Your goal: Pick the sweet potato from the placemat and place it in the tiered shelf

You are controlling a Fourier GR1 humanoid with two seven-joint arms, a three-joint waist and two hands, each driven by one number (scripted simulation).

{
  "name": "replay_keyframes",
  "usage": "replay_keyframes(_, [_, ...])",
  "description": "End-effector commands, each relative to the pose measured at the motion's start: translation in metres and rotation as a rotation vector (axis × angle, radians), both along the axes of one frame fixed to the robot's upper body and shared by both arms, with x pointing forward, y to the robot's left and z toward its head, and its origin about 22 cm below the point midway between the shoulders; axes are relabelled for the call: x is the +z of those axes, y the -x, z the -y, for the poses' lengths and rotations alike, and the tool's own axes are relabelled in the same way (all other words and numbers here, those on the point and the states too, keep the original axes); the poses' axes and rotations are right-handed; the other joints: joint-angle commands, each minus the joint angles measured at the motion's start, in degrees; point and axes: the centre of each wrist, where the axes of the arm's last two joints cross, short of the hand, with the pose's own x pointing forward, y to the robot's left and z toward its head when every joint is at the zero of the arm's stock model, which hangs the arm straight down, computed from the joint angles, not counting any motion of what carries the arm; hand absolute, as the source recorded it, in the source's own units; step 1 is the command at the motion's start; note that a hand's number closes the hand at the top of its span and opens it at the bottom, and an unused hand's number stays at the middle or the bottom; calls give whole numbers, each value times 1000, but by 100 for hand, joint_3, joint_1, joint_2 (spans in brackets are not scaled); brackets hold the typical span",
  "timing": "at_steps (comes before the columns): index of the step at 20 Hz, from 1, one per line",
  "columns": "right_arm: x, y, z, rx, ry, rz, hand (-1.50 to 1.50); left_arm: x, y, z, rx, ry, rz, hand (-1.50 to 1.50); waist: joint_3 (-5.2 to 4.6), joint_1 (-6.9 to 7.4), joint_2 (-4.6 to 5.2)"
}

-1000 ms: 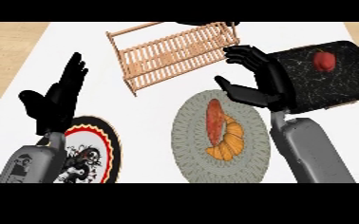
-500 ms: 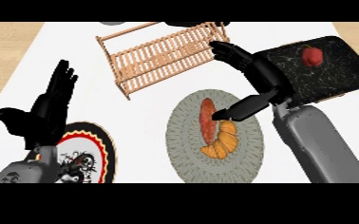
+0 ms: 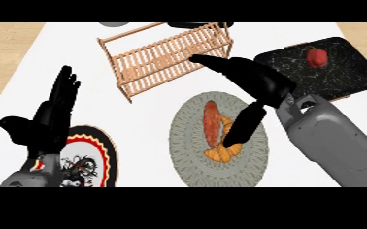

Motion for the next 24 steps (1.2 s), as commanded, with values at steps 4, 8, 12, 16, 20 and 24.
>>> replay_keyframes(4, [0, 27, -65, -54, 343, 101, -150, 0, 3, 1, -2, -17, 18, 0, 9, 11, 43])
replay_keyframes(8, [-4, 37, -91, -75, 411, 66, -150, 12, -8, -14, 7, 2, 13, 0, 13, -25, 55])
replay_keyframes(12, [-28, 40, -86, -87, 519, 122, -150, 9, -11, -10, 6, -8, 20, 0, 16, -60, 58])
replay_keyframes(16, [-61, 38, -87, -136, 676, 122, -150, 9, 10, -12, -8, 3, -3, 0, 17, -2, 52])
replay_keyframes(20, [-43, 8, -84, -188, 704, 110, -150, 28, -4, -27, -8, -1, 17, 0, 17, -2, 63])
replay_keyframes(24, [-75, 36, -89, -183, 656, 108, -150, 11, -3, -17, 0, 3, 6, 0, 18, -36, 59])
